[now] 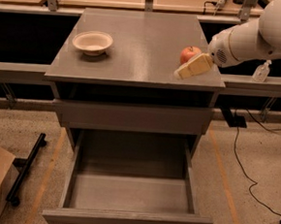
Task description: Place apple into middle drawer
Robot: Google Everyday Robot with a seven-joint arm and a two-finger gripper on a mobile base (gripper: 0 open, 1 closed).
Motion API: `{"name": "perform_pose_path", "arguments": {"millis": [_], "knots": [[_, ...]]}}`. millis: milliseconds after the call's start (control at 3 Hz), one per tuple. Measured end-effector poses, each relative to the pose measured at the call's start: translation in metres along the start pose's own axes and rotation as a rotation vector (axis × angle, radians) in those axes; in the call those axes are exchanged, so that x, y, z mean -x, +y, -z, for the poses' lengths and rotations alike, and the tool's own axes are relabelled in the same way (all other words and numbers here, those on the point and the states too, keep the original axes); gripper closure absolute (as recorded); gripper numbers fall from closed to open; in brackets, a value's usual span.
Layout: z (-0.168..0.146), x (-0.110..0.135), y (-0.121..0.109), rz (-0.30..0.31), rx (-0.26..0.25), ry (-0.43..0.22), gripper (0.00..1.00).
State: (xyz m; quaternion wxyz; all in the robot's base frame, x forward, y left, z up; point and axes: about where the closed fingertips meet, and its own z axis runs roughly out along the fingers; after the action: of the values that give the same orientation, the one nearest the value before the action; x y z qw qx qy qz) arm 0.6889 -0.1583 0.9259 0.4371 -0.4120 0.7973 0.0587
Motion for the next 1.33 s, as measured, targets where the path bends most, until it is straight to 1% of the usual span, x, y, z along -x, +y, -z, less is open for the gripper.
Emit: {"name": "perform_pose_path", "arguments": {"millis": [333, 667, 1000, 1333], "knots": [[-0.023, -0.007, -0.02, -0.118, -0.066, -0.025, 0.0], [-0.048, -0.013, -0.038, -0.201, -0.102, -0.047, 0.0], [-0.083, -0.025, -0.052, -0.264, -0.121, -0.048, 0.0], [-0.117, -0.027, -0.059, -0.32, -0.117, -0.067, 0.0]]}}
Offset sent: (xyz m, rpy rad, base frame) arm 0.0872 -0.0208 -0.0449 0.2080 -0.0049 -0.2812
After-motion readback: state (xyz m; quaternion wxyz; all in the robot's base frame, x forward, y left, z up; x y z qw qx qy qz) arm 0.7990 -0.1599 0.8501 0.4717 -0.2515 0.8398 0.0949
